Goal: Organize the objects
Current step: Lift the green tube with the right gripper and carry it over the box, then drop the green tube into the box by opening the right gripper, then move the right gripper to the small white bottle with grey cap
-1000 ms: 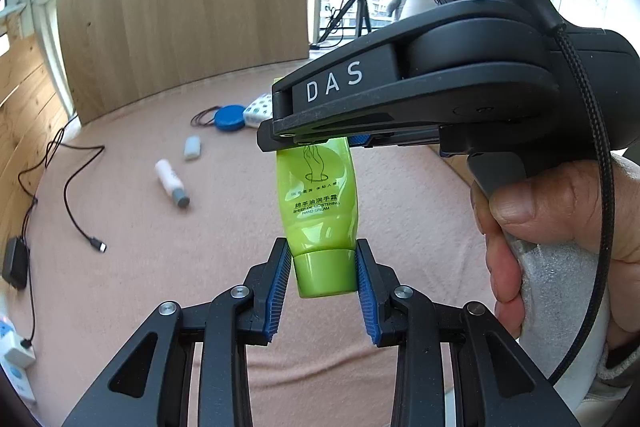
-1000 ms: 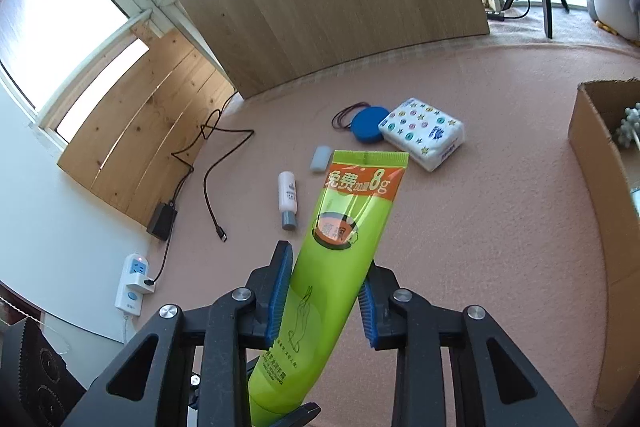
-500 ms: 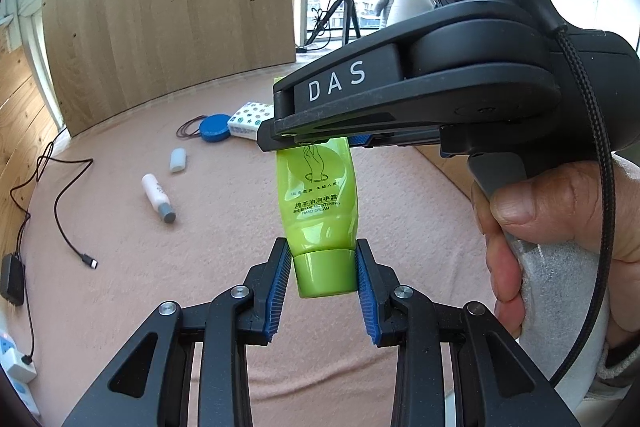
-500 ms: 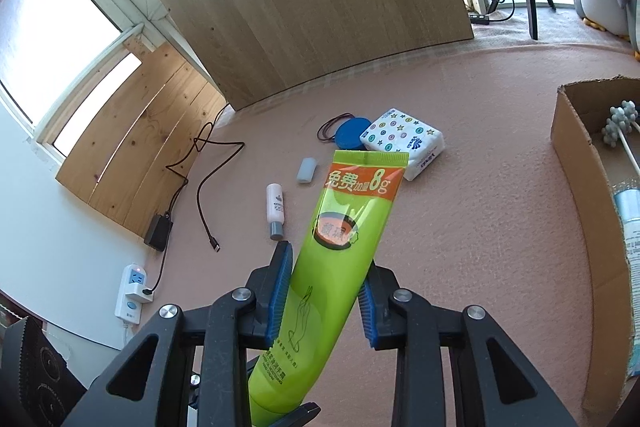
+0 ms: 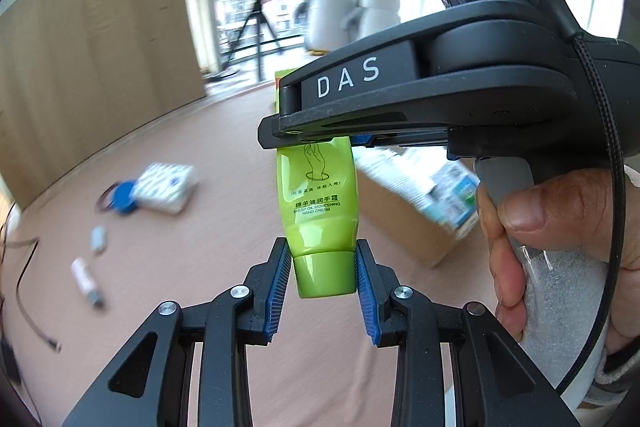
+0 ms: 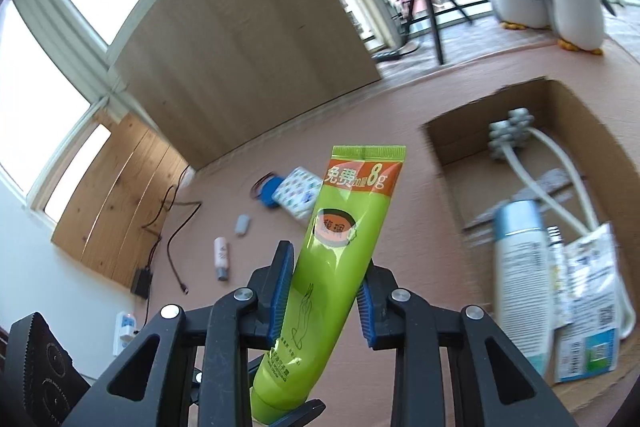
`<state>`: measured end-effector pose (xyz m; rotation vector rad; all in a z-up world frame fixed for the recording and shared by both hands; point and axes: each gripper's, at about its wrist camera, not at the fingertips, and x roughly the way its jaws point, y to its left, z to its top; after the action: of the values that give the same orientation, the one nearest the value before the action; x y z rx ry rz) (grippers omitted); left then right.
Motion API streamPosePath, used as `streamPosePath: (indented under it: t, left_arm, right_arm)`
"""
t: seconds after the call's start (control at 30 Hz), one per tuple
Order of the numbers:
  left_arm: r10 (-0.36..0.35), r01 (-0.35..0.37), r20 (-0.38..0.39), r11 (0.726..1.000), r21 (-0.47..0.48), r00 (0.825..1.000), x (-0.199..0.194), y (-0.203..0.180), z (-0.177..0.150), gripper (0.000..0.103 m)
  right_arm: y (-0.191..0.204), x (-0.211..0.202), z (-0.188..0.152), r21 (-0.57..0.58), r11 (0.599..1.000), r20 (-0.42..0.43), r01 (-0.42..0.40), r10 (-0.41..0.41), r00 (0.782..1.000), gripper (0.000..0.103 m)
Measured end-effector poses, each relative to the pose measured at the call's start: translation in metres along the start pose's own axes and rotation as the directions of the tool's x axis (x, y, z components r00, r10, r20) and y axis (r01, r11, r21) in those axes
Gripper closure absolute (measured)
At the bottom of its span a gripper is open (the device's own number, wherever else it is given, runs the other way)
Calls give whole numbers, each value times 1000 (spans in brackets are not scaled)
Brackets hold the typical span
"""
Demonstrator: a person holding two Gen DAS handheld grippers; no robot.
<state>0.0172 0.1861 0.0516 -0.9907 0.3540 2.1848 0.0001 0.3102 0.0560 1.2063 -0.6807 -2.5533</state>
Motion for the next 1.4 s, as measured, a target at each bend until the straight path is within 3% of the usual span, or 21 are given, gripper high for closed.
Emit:
streamPosePath:
  t: [0.3,0.5,0.57,0.67,0.73,0.83,1.1,1.4]
  left_arm:
    - [-88,89,-16,992,87,996,44,-70,44,68]
    - [-109,111,-28,990,88,994,47,-102,70,67]
    - [-103,108,-65,991,81,993,57,-106,76,42]
    - [-81,84,-76,996,37,994,59,-97,76,24]
    - [-76,77,-76,997,15,994,57,-86,70,21]
    - [-55,52,-99,998,-30,994,58,-64,55,21]
    - [20,-44,-127,981,-189,992,33,-6,14,21]
    - [122,-159,-126,924,-347,985,-16,63,-43,20]
  right_arm:
    - [-69,-42,17,94,993,65,74,-81,995,77]
    - [-92,-52,35,99,990,84,101,-109,990,77]
    - [-100,-50,44,93,987,89,129,-138,986,77]
    - [-118,-46,51,103,972,80,210,-218,973,67]
    - [-128,-52,50,136,970,97,200,-214,972,63]
    - [-130,-60,45,149,965,113,216,-234,966,61]
    - [-107,-40,39,134,974,84,181,-193,978,61]
    - [-38,8,32,-5,994,14,109,-109,994,61]
